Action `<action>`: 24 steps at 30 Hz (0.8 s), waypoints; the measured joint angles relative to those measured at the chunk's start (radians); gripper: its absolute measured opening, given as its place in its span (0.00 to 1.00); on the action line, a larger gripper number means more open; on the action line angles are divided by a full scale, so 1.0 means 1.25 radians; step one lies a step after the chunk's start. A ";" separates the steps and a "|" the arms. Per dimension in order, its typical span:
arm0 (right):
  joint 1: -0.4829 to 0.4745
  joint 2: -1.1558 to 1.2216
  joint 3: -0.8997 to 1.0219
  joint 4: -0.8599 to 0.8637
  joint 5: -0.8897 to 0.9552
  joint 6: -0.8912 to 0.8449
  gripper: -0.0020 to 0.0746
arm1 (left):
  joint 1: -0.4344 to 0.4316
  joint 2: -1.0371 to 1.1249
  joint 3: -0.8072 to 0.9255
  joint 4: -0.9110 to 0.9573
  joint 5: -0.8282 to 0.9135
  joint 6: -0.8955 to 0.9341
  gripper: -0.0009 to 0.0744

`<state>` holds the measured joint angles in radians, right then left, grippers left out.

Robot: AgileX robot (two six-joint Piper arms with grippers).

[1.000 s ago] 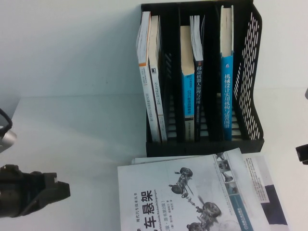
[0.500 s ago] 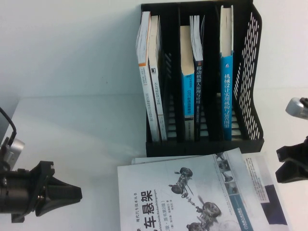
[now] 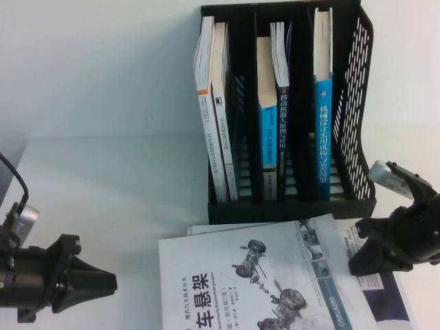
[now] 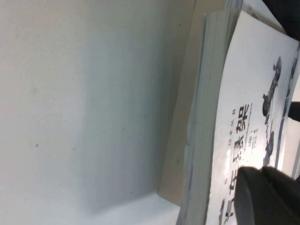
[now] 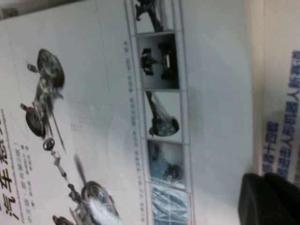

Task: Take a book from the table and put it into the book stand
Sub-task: Push book with right arm

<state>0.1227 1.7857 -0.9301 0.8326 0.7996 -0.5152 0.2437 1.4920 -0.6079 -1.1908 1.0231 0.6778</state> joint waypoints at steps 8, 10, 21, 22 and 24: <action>0.036 0.006 0.000 0.029 -0.007 -0.005 0.02 | 0.000 0.001 0.000 0.036 -0.011 -0.003 0.01; 0.036 0.006 0.000 0.029 -0.007 -0.005 0.02 | 0.000 0.001 0.000 0.045 -0.015 -0.011 0.01; 0.036 0.006 0.000 0.029 -0.005 -0.005 0.02 | -0.009 0.001 0.000 0.048 -0.054 0.022 0.61; 0.036 0.006 0.000 0.029 -0.005 -0.005 0.02 | -0.018 0.001 0.000 0.048 -0.065 0.023 0.66; 0.036 0.006 0.000 0.029 -0.005 -0.005 0.02 | -0.040 0.001 0.000 0.048 -0.082 0.025 0.72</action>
<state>0.1677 1.7936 -0.9301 0.8693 0.7929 -0.5211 0.1936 1.4937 -0.6079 -1.1305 0.9201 0.7096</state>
